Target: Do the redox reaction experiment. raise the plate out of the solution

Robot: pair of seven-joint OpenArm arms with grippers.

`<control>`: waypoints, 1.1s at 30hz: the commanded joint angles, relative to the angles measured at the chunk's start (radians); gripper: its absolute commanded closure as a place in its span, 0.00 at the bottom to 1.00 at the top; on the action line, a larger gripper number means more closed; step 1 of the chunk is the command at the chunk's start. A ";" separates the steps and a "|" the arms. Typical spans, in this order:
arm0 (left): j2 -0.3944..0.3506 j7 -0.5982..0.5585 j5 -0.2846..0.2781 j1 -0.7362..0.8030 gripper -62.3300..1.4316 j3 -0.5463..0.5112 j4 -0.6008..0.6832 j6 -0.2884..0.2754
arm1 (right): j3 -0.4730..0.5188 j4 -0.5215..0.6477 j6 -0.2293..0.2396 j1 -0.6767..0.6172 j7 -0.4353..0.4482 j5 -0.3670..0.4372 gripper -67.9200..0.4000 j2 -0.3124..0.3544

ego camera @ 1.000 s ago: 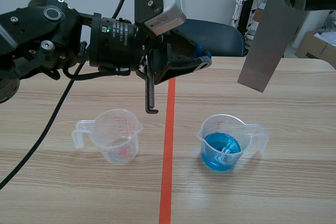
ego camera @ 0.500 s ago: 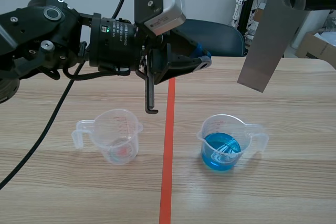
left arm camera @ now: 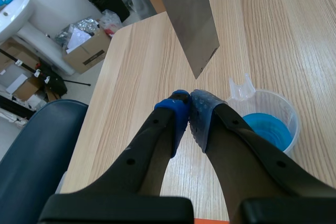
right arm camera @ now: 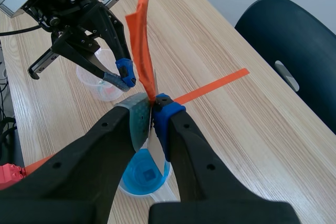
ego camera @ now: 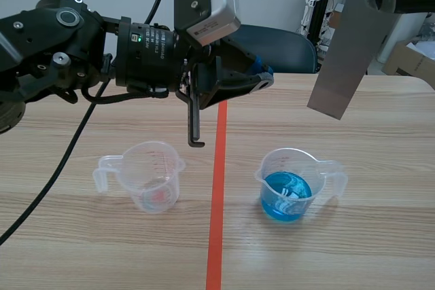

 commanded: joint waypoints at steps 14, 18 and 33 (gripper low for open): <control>0.003 -0.013 -0.011 -0.013 0.91 -0.001 0.012 -0.002 | 0.012 0.003 0.002 0.017 0.007 0.014 0.99 0.011; 0.003 -0.013 -0.011 -0.013 0.91 -0.001 0.012 -0.002 | 0.012 0.003 0.002 0.017 0.004 0.014 0.99 0.011; 0.003 -0.013 -0.011 -0.013 0.91 -0.001 0.012 -0.001 | 0.012 0.003 0.002 0.017 0.004 0.014 0.99 0.011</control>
